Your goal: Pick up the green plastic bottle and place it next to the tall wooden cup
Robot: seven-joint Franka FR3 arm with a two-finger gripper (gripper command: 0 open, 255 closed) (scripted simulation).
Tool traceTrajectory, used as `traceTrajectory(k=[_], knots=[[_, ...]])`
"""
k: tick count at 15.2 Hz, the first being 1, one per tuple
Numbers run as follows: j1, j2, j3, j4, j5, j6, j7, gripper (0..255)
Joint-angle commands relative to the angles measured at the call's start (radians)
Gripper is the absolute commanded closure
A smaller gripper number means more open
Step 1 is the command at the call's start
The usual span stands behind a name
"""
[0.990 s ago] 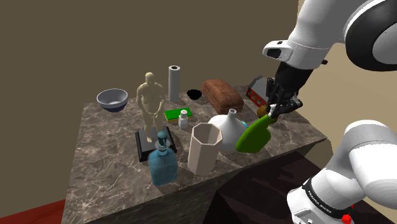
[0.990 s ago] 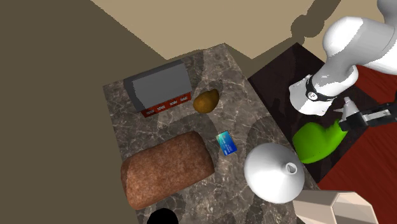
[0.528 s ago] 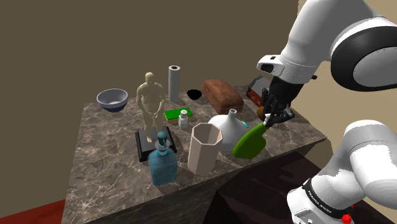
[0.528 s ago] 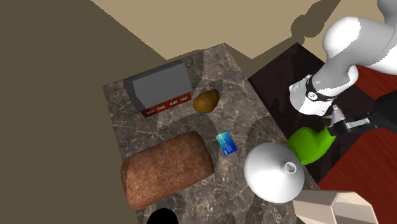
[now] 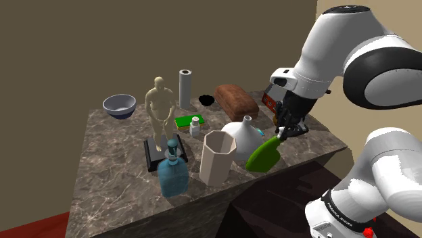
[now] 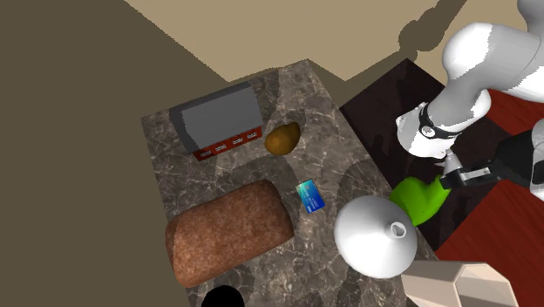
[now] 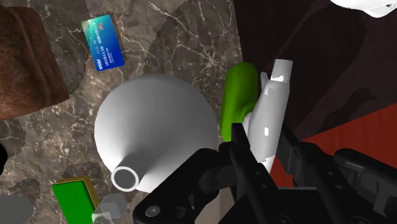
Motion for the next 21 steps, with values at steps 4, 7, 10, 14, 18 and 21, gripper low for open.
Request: traceTrajectory(k=[4,7,10,14,18,21], knots=[[0.0,0.0,0.0,0.0,0.0,0.001,0.0,0],[0.0,0.0,0.0,-0.001,0.0,0.001,0.0,0],[0.002,-0.005,0.003,0.031,0.003,-0.035,0.0,0],[0.007,-0.008,0.011,0.123,0.012,-0.131,-0.002,0],[0.007,-0.008,0.011,0.123,0.012,-0.131,-0.002,0],[0.007,-0.008,0.011,0.122,0.012,-0.131,-0.002,0]])
